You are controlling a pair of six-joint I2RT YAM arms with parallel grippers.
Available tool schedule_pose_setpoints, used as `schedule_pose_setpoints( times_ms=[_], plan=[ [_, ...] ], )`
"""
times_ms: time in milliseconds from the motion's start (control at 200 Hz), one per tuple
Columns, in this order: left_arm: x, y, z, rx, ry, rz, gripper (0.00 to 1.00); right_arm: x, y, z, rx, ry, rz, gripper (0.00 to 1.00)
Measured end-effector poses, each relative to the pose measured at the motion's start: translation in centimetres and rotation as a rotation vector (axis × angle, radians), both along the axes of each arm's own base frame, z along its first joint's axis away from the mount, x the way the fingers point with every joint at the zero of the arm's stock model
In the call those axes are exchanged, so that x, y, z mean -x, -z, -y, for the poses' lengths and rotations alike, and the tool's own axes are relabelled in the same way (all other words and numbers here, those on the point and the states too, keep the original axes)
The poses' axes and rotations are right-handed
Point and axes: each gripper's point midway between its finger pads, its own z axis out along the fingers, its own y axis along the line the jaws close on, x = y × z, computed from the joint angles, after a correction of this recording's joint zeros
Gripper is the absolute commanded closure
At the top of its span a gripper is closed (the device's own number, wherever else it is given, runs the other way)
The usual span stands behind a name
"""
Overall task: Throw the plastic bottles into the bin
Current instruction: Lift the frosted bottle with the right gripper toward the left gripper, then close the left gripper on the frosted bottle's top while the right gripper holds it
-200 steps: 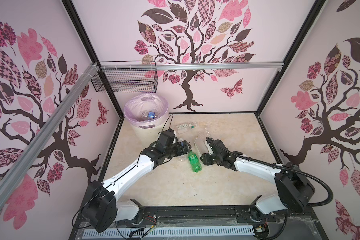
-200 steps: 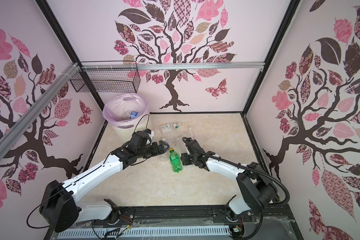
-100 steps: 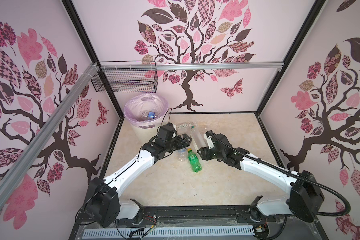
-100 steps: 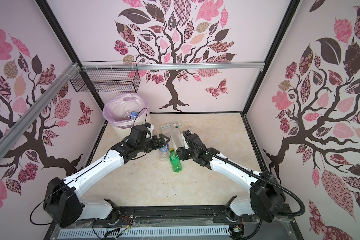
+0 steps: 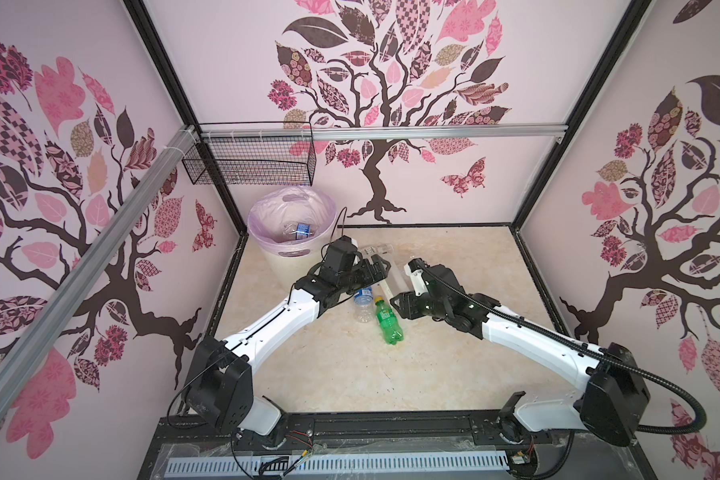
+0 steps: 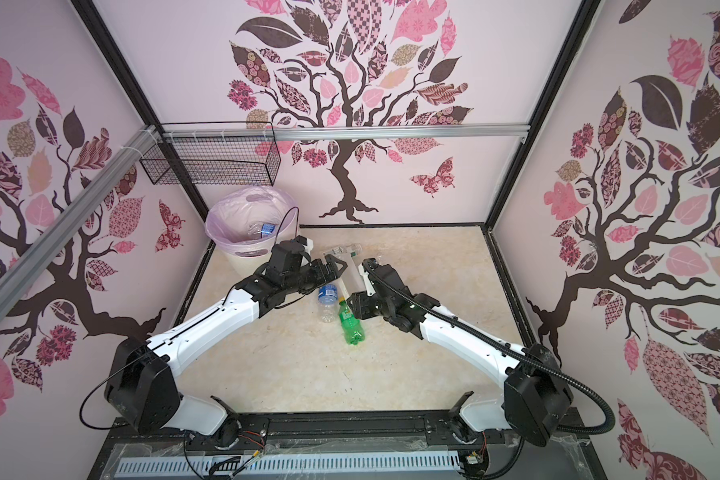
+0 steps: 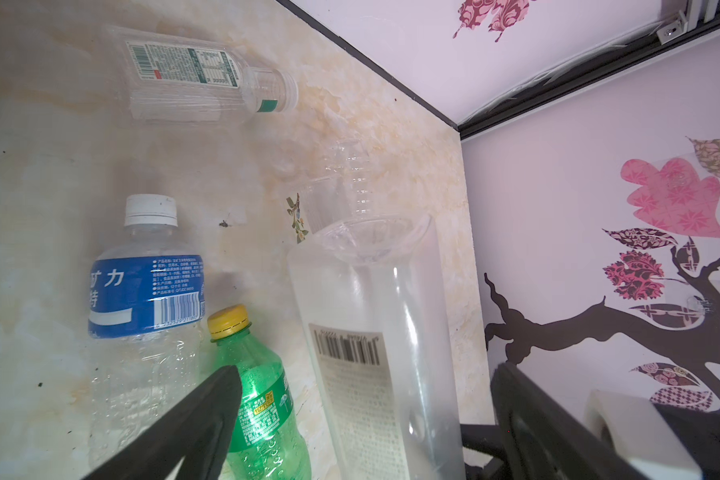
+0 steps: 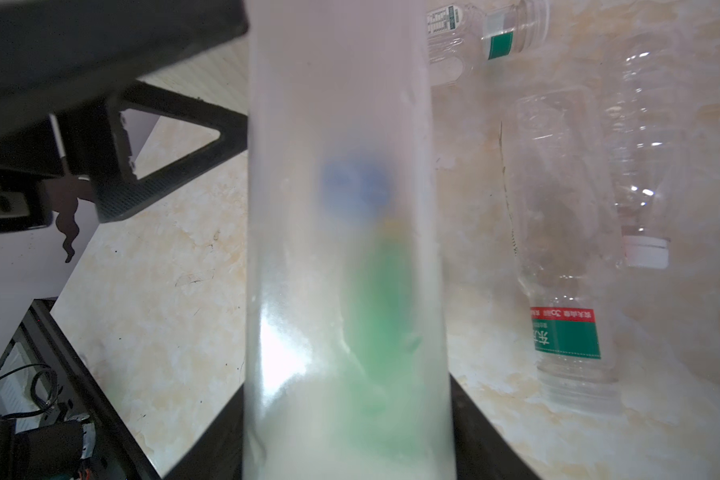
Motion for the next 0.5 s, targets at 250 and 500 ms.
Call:
schedule_pose_setpoints(
  times_ms=[250,500],
  plan=[
    [-0.4,1.1,1.3,0.001,0.001,-0.015,0.10,0.4,-0.7,-0.2,-0.022,-0.010,0.003,0.43],
    [-0.8,0.4,1.8,0.027,-0.013,0.014,0.27,0.5,-1.2,-0.2,-0.033,-0.015,0.011,0.43]
  ],
)
